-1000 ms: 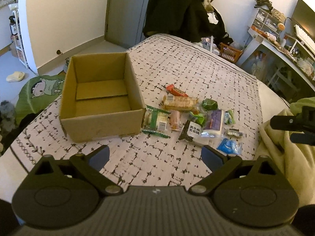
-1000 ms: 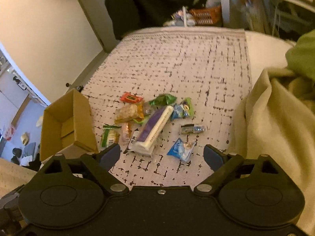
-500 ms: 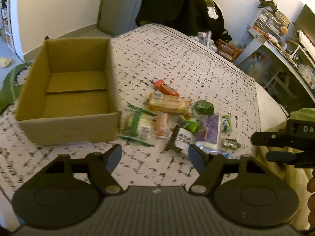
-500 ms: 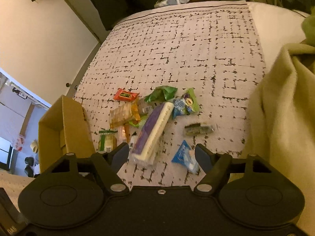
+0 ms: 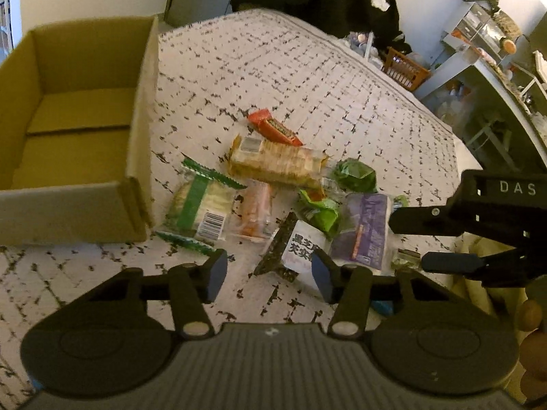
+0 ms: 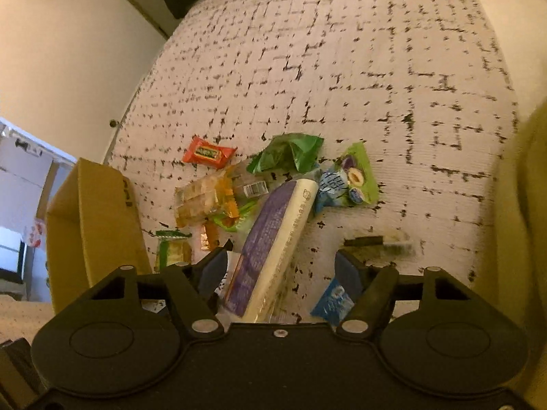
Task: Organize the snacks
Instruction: 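Reach the right gripper to the purple-wrapped bar while the left gripper approaches the white pack, then grasp the purple bar with the right gripper while the left gripper grasps the white pack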
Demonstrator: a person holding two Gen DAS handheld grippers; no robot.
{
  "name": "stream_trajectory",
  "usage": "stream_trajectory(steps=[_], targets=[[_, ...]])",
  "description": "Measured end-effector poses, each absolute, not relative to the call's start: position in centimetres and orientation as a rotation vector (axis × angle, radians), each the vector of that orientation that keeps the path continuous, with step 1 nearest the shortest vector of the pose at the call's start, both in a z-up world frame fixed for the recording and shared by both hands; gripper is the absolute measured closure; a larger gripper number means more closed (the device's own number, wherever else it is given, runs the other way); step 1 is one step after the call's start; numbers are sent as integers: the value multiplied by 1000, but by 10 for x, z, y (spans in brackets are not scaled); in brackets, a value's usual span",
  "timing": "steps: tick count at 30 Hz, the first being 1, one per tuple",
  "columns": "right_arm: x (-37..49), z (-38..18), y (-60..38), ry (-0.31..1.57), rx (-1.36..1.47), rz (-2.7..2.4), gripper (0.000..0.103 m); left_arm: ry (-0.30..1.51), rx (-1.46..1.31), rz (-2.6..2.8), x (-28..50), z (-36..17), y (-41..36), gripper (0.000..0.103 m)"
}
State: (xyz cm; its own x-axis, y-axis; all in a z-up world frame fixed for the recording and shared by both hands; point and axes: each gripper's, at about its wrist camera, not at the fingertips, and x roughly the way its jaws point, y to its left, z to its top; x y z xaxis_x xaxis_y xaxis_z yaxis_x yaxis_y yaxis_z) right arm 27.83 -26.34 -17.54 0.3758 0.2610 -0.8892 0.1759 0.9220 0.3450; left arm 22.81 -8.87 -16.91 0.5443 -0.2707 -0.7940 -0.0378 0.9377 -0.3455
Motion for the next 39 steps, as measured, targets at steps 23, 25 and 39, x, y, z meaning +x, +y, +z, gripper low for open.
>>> stream_trajectory(steps=[23,25,39], targets=[[266,-171,-290,1133,479,70,79,1064,-285,-178,251,-197,-125,23],[264,-170,-294,1125,479,57,79,1068,-275,-180,251,-198,-130,20],[261,-168,-303,1094,443,-8,79,1044,-176,-198,256,-206,-161,8]])
